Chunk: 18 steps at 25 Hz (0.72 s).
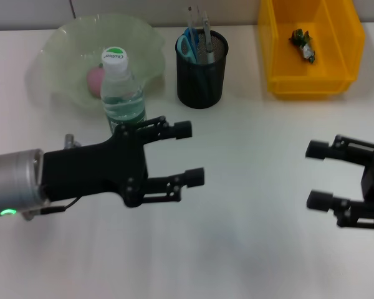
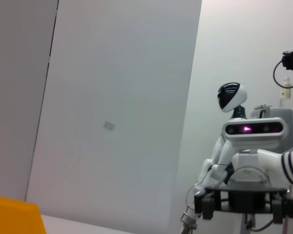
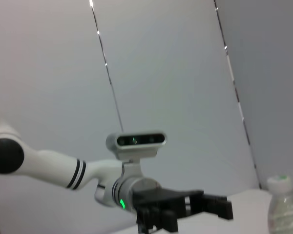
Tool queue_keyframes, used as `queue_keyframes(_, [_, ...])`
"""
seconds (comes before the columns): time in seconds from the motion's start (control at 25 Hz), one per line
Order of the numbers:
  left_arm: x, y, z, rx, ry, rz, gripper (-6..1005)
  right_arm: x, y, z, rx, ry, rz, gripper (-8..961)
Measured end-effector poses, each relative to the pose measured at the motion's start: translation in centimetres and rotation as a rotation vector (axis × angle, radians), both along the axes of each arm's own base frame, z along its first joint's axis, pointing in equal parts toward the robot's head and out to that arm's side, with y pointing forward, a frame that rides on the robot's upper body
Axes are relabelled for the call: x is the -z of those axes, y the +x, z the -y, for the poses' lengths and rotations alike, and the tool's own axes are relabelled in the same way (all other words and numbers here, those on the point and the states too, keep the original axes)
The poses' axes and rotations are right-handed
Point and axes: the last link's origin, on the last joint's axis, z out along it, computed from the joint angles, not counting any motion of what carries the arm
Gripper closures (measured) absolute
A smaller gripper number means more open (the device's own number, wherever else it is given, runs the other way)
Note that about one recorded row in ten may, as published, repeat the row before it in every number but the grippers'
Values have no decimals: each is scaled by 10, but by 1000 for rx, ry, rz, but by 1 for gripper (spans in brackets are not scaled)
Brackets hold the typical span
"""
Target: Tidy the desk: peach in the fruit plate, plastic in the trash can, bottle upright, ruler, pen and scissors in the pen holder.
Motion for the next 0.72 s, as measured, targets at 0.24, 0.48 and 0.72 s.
queue_keyframes(0.24, [-4,-16,12,-25,-75,-61,199,11,2,1,-32,-11,43,179])
queue_keyframes(0.48, [-4,-26,13,-45,-93,-111,199,17,3,-7,-30,-21,96,179])
queue_keyframes(0.72, [-4,-29,13,-55,-80,-121,199,28,0,-13,-43,-63,134,179])
